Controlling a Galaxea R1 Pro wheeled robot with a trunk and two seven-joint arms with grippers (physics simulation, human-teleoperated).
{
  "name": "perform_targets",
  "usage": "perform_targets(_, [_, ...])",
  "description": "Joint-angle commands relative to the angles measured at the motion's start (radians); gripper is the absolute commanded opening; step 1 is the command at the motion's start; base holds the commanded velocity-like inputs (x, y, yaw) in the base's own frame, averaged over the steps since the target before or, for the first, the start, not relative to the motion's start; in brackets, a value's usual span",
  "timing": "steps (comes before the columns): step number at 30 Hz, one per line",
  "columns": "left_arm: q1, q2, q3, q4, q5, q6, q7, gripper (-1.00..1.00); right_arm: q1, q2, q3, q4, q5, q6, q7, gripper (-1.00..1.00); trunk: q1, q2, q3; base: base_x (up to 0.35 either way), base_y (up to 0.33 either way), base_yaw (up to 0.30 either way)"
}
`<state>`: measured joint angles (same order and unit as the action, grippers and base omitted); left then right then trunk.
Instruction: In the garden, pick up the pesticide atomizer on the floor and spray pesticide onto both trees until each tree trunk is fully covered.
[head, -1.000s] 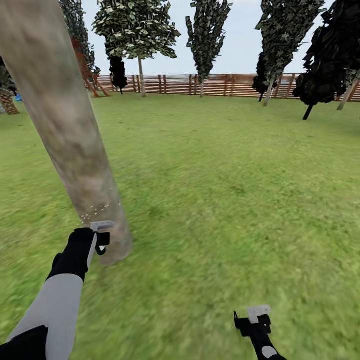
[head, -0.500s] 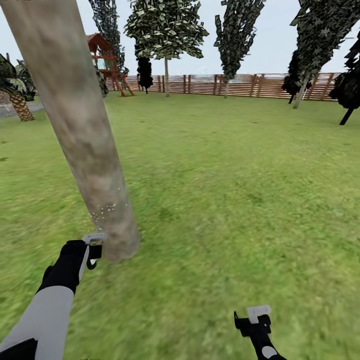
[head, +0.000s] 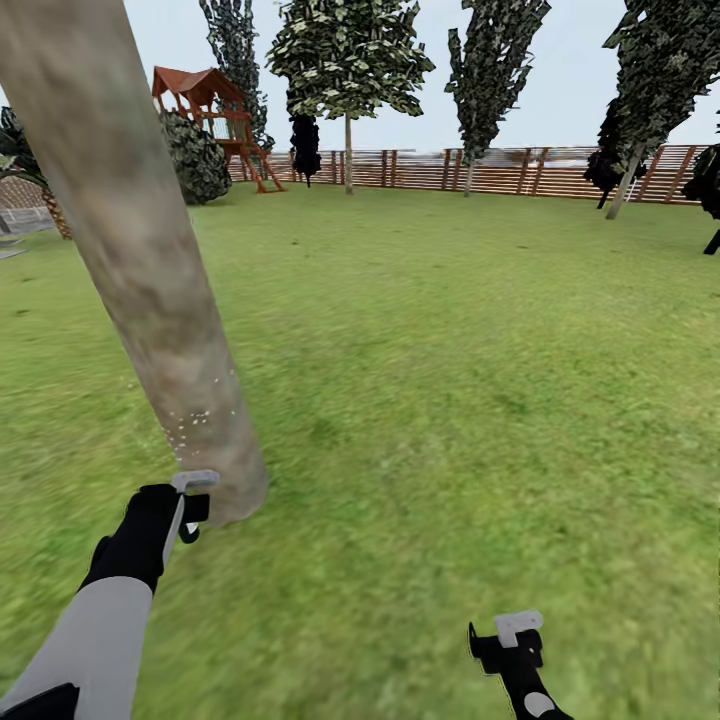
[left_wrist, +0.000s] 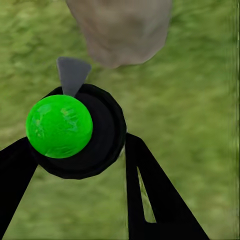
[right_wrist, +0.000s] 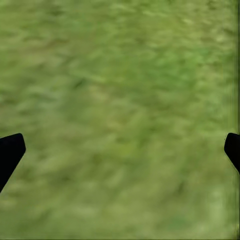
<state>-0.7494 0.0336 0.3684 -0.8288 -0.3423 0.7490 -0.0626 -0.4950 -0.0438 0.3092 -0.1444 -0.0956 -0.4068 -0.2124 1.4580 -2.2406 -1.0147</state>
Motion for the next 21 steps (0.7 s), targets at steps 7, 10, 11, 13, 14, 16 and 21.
perform_targets(7, [0.003, 0.01, 0.01, 0.0, -0.011, 0.002, -0.003, -1.0, 0.0, 0.0, 0.008, -0.001, -0.01, -0.003, -0.002, 1.0, 0.0, 0.0, -0.001, 0.193, -0.208, 0.0])
perform_targets(10, [0.01, 0.013, 0.012, 0.005, -0.013, 0.001, -0.001, -1.0, 0.0, 0.001, 0.008, -0.001, -0.01, -0.003, -0.002, 1.0, 0.0, 0.0, -0.001, 0.043, -0.035, 0.102])
perform_targets(11, [0.023, 0.013, 0.012, 0.011, -0.013, -0.002, -0.001, -1.0, 0.0, 0.001, 0.008, -0.001, -0.01, -0.003, -0.002, 1.0, 0.0, 0.0, -0.001, 0.013, -0.011, 0.218])
perform_targets(13, [0.048, 0.014, 0.013, 0.025, -0.011, -0.052, 0.0, -1.0, 0.0, 0.001, 0.009, -0.001, -0.01, -0.003, -0.002, 1.0, 0.0, 0.0, -0.001, 0.003, -0.003, 0.262])
perform_targets(14, [0.053, 0.015, 0.014, 0.03, -0.012, -0.064, 0.0, -1.0, 0.0, 0.001, 0.009, -0.001, -0.01, -0.003, -0.002, 1.0, 0.0, 0.0, -0.001, 0.001, -0.001, 0.27])
perform_targets(16, [0.065, 0.019, 0.015, 0.037, -0.012, -0.078, 0.0, -1.0, 0.0, 0.001, 0.009, -0.001, -0.01, -0.003, -0.002, 1.0, 0.0, 0.0, -0.001, 0.001, -0.001, 0.274])
perform_targets(21, [0.081, 0.028, 0.013, 0.048, -0.013, -0.09, 0.0, -1.0, 0.0, 0.001, 0.01, -0.001, -0.01, -0.003, -0.002, 1.0, 0.0, 0.0, -0.001, 0.0, 0.0, 0.27])
